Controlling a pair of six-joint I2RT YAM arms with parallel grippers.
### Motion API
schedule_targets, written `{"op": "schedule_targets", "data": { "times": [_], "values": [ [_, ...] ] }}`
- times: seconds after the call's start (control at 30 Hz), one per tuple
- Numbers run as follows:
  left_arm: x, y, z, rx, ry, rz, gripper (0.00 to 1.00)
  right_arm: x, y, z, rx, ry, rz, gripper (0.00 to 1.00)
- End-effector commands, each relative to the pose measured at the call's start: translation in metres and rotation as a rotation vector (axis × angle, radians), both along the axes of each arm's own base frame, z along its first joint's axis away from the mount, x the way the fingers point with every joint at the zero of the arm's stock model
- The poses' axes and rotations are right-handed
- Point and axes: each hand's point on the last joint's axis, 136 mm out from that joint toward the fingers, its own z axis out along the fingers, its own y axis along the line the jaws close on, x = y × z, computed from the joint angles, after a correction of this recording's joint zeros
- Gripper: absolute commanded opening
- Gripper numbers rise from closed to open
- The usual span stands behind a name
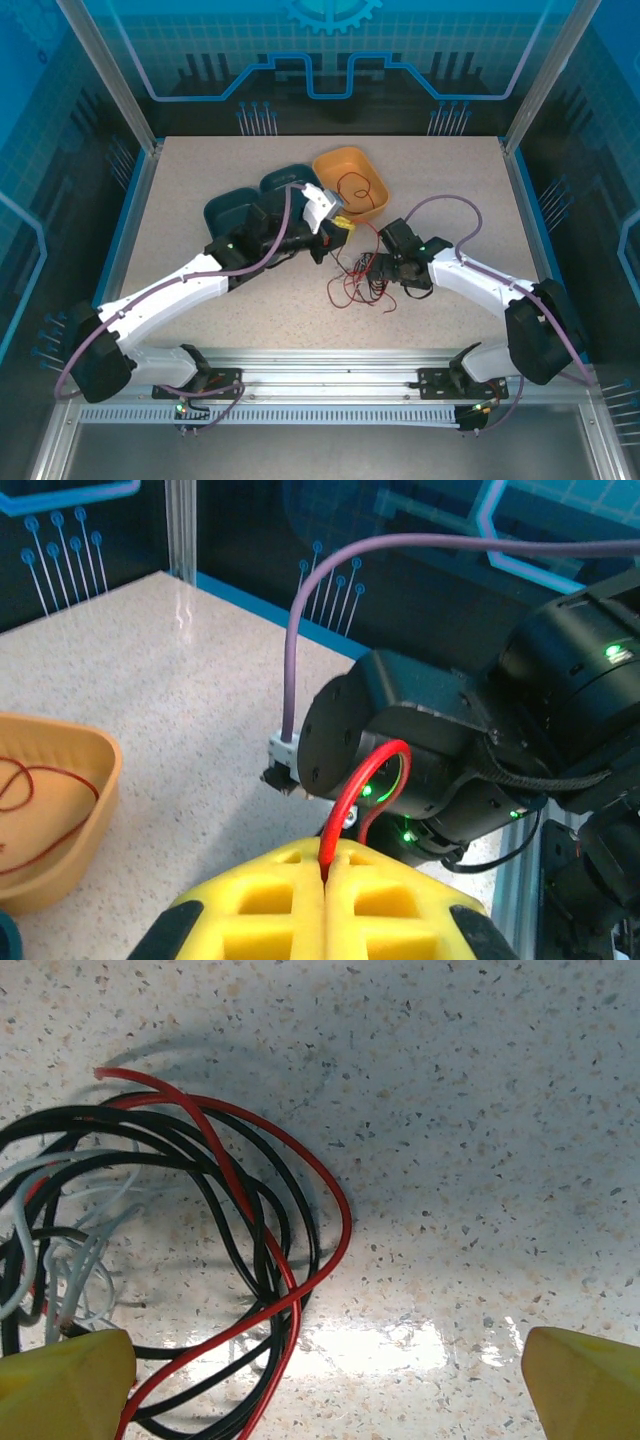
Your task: Untangle the cables
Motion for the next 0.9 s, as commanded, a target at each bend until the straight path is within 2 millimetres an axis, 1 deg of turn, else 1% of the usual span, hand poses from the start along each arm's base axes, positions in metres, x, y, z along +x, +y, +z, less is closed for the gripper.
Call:
{"op": "schedule_targets", "data": {
  "times": [0.0,0.07,0.17,0.3,0.43,0.57,0.73,0.87],
  "values": [
    [-0.006,0.007,0.061,-0.102,-0.165,0.012,0.00,-0.004,-0.010,0.001,0.001,-0.005,-0.036,1.00],
    [-0.008,0.010,0.069,-0.119,-0.185,0.013,0.00,-0.006,-0.012,0.004,-0.004,-0.013,-0.039,1.00],
    [-0.008,0.012,0.075,-0.140,-0.200,0.026,0.00,-0.006,-0.014,0.015,0.009,-0.049,-0.037,1.00],
    [-0.005,0.011,0.079,-0.161,-0.209,0.038,0.00,-0.005,-0.013,0.036,0.044,-0.129,-0.026,1.00],
    [-0.001,0.010,0.081,-0.174,-0.213,0.052,0.00,-0.006,-0.017,0.060,0.065,-0.215,-0.020,1.00],
    [0.004,0.013,0.091,-0.209,-0.230,0.087,0.00,-0.008,-0.020,0.081,0.097,-0.299,-0.011,1.00],
    [0.010,0.016,0.111,-0.229,-0.275,0.123,0.00,-0.013,-0.030,0.091,0.088,-0.340,-0.039,1.00],
    [0.011,0.021,0.133,-0.243,-0.341,0.146,0.00,-0.015,-0.035,0.089,0.074,-0.333,-0.049,1.00]
  ]
}}
